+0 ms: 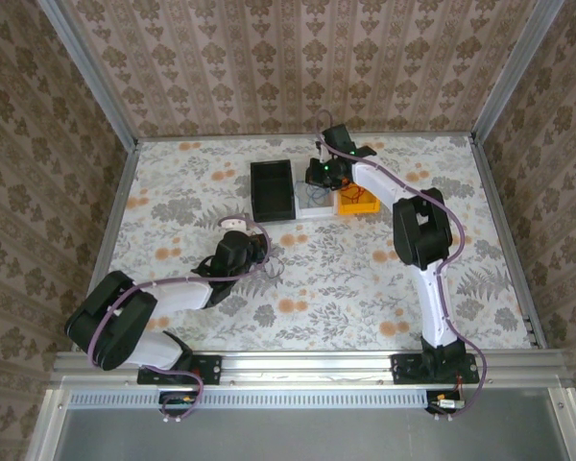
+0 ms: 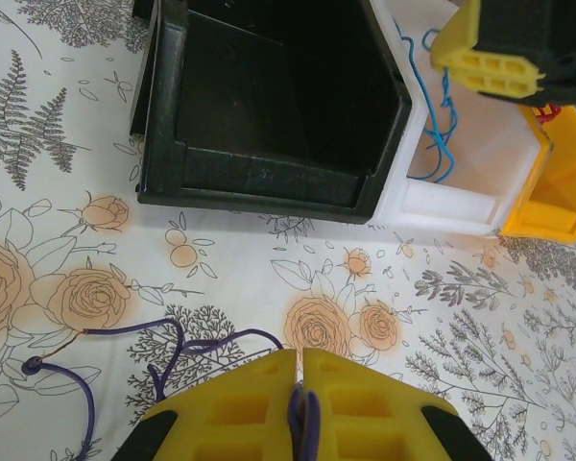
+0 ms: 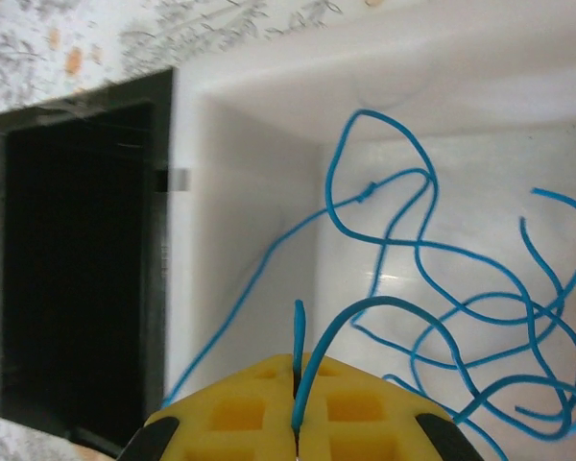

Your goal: Untangle the cables

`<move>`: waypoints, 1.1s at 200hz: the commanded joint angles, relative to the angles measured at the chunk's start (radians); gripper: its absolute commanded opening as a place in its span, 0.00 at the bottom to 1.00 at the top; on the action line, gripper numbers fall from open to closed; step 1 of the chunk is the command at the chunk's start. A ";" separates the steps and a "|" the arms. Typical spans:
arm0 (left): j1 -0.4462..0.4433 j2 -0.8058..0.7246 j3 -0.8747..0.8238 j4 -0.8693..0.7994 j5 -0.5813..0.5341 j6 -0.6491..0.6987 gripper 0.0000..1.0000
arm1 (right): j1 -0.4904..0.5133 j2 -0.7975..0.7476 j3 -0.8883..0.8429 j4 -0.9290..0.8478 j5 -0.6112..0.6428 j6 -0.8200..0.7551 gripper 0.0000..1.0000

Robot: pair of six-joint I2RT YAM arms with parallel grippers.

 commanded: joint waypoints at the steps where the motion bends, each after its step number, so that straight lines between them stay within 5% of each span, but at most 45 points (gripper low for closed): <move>1: -0.007 0.012 0.035 0.000 0.002 0.031 0.00 | 0.016 0.027 0.063 -0.082 0.054 -0.052 0.09; 116: -0.015 0.023 0.060 -0.009 0.017 0.061 0.00 | 0.024 -0.138 0.051 -0.074 0.131 -0.096 0.41; 183: -0.030 0.027 0.086 -0.027 0.077 0.117 0.00 | 0.047 -0.539 -0.426 0.117 0.151 -0.100 0.43; 220: -0.053 0.068 0.148 -0.048 0.134 0.171 0.12 | 0.116 -0.726 -0.682 0.145 0.227 -0.078 0.43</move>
